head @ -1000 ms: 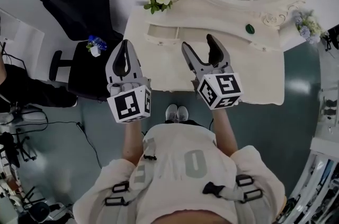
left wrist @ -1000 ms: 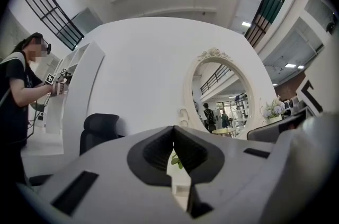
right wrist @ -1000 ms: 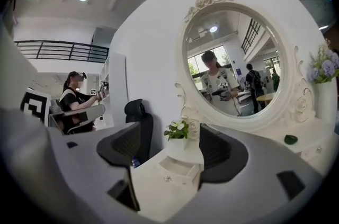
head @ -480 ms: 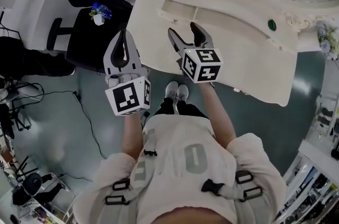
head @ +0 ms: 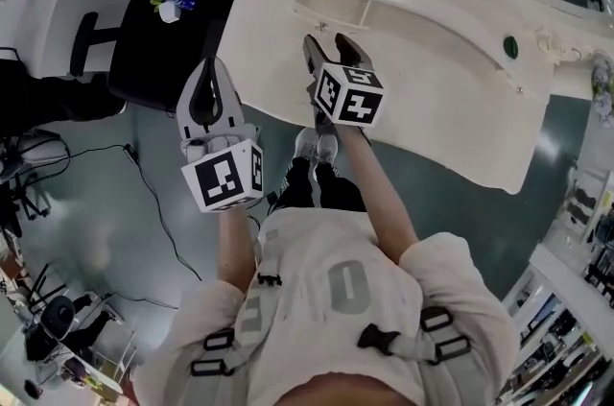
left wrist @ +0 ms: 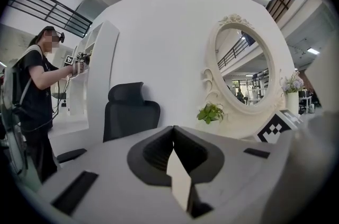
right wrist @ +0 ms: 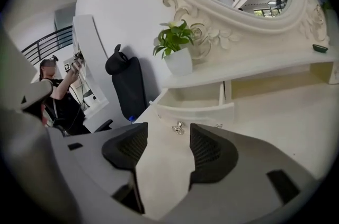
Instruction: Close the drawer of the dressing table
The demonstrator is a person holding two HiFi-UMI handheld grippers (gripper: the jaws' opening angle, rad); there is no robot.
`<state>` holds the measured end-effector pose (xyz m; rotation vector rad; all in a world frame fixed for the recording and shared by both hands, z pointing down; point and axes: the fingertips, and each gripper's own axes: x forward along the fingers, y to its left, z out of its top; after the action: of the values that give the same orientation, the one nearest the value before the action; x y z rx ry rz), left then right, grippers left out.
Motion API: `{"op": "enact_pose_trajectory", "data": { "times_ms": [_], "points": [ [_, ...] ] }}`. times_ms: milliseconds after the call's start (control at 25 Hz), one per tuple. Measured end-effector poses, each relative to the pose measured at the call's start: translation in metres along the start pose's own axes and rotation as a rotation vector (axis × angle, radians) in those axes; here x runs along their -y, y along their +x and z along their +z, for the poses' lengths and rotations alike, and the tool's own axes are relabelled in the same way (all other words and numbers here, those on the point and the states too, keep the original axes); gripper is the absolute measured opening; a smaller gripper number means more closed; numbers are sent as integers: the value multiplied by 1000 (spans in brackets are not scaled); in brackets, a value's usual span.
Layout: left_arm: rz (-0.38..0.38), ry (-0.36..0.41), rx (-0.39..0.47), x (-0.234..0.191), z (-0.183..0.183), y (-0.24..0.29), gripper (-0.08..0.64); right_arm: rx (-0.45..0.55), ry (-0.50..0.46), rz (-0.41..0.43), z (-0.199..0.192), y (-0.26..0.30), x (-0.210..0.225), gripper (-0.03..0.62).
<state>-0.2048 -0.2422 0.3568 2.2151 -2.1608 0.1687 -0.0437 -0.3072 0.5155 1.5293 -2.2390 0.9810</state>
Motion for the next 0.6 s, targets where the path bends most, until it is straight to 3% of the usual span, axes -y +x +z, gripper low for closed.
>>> {"op": "enact_pose_trajectory", "data": {
  "times_ms": [360, 600],
  "points": [
    [-24, 0, -68, 12, -31, 19, 20, -24, 152, -71, -20, 31, 14, 179],
    [-16, 0, -104, 10, -45, 21, 20, -36, 170, -75, -24, 41, 18, 165]
  ]
}}
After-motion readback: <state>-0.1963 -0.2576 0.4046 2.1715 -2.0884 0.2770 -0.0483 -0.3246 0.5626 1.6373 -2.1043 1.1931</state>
